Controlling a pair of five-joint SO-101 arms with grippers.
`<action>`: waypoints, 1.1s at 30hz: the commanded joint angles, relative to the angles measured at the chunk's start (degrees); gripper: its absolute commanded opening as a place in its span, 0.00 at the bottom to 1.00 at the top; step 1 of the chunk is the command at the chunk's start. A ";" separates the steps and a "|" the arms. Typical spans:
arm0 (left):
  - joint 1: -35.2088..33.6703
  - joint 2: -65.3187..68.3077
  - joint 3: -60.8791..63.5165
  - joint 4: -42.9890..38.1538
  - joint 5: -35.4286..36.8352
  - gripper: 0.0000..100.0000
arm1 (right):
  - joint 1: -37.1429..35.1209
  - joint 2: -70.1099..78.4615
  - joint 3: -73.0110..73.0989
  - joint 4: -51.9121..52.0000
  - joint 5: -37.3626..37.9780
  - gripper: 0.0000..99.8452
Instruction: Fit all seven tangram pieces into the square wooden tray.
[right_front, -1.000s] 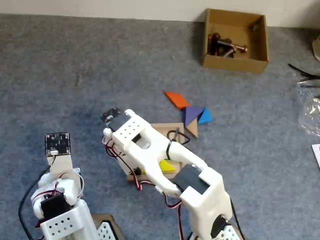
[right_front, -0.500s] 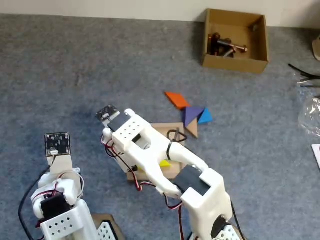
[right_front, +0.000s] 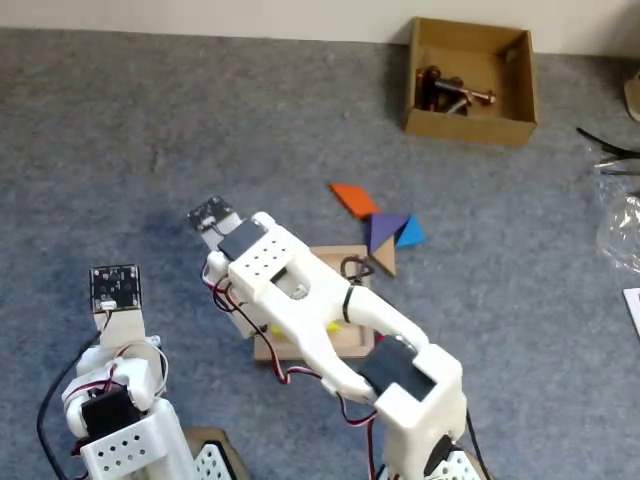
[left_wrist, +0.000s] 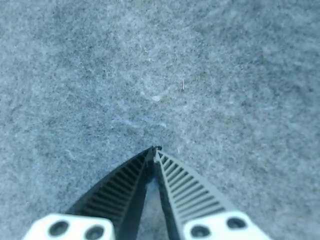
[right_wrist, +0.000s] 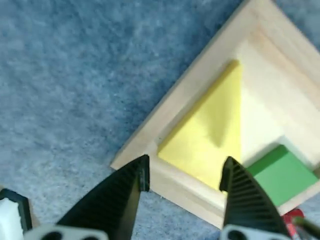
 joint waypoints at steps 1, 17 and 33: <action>0.84 -0.31 1.19 0.53 0.53 0.01 | -0.48 -4.79 -0.40 -0.13 1.23 0.28; 0.84 -0.31 1.19 0.53 0.53 0.01 | -0.84 -4.88 11.38 -6.37 2.81 0.32; 0.84 -0.31 1.19 0.53 0.53 0.01 | -1.19 -5.05 9.01 -8.40 2.46 0.32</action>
